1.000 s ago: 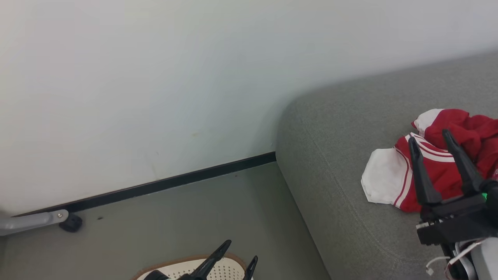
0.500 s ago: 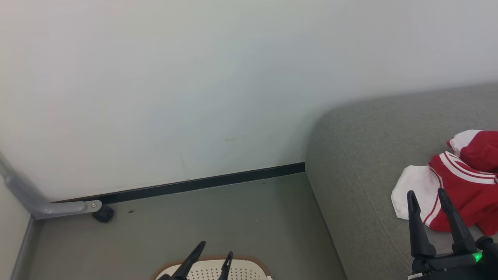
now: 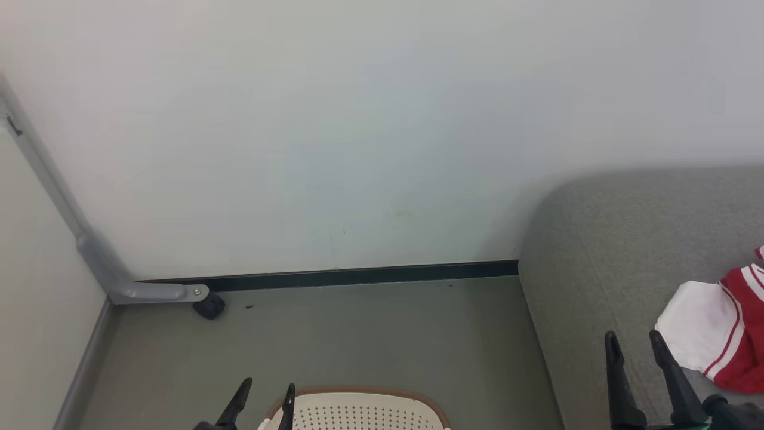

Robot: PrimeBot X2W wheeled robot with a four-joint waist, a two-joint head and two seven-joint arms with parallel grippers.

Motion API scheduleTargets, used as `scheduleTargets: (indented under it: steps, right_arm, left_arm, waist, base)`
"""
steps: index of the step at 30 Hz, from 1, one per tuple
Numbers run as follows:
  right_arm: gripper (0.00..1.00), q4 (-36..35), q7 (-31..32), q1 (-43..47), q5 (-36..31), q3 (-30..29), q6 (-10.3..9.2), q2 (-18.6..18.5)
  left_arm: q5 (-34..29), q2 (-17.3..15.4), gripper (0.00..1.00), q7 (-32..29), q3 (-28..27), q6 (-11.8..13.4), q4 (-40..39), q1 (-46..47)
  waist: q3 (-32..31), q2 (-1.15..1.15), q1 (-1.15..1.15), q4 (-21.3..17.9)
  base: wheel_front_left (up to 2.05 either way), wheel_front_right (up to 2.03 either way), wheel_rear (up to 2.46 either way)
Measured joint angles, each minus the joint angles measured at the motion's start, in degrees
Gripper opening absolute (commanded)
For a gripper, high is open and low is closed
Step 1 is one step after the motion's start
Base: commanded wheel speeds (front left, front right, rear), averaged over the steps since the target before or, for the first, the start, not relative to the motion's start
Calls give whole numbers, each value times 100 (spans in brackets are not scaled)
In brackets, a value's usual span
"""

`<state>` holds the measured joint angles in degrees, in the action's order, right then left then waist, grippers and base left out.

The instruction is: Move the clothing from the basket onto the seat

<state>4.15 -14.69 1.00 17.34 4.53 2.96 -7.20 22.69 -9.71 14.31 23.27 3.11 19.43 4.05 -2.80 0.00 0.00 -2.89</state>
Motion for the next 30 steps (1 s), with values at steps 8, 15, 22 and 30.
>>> scheduleTargets:
  steps: [8,15,22,30]
  right_arm:
    - [100,164,0,182,-180,114,5,41]
    - [100,346,0,184,-307,216,5,108]
    - [100,472,1,224,-321,163,-1,174]
    - [100,661,1,326,-378,325,5,261]
  left_arm:
    - [4,44,100,0,-247,98,41,-74]
    - [-9,78,100,0,-570,213,74,-244]
    - [-86,240,100,0,-708,242,133,-249]
    - [-154,258,100,0,-907,246,200,-359]
  waist:
    - [-21,0,0,305]
    - [-30,0,0,440]
    - [-55,0,0,534]
    - [-72,0,0,593]
  base:
    - [0,0,0]
    - [0,0,0]
    - [0,0,0]
    - [0,0,0]
